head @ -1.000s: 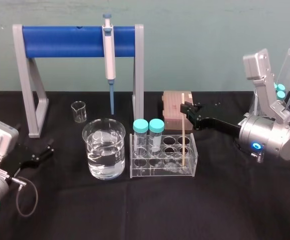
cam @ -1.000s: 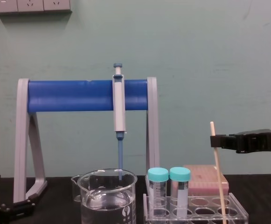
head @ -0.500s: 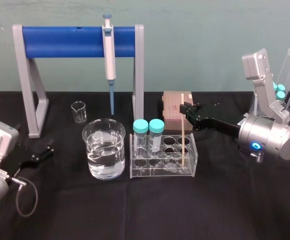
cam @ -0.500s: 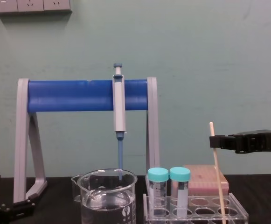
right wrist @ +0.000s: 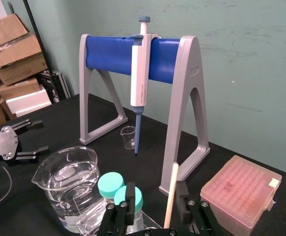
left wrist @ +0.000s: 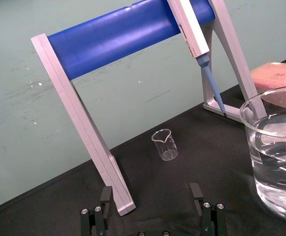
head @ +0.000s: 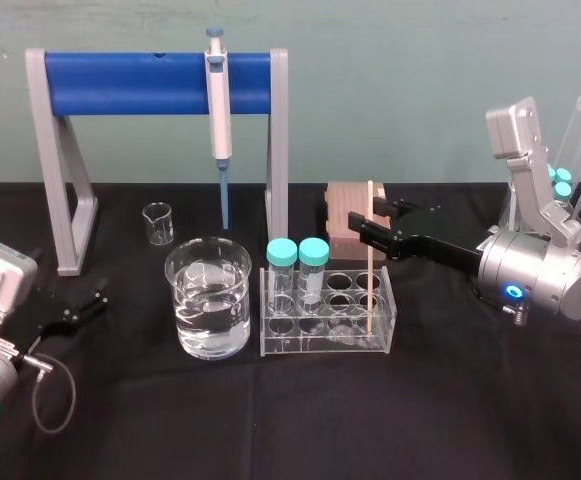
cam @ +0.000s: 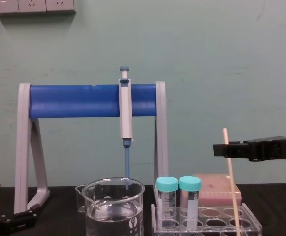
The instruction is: Hold the thermometer with one hand and immerse one end into the beaker, then reinsert it into the test tube rack.
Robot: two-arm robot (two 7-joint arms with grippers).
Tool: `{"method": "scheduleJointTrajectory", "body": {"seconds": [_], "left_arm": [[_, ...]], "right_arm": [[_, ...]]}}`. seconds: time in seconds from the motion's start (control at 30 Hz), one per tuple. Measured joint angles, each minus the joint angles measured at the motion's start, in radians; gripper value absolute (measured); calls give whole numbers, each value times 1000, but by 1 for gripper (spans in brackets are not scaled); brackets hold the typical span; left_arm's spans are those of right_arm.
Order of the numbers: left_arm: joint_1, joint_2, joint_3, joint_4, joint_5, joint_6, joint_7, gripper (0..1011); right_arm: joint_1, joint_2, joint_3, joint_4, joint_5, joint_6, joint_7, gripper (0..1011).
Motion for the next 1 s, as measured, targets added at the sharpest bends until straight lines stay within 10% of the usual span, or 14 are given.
{"method": "scheduleJointTrajectory", "body": {"seconds": [0.53,1.0], "left_arm": [[0,0,0,0,0,0,0,1004],[0,0,0,0,0,0,0,1004]], "right_arm": [[0,0,0,0,0,0,-1,970],[-28,-21,37,-37,-44,-48,-107,1003]]}}
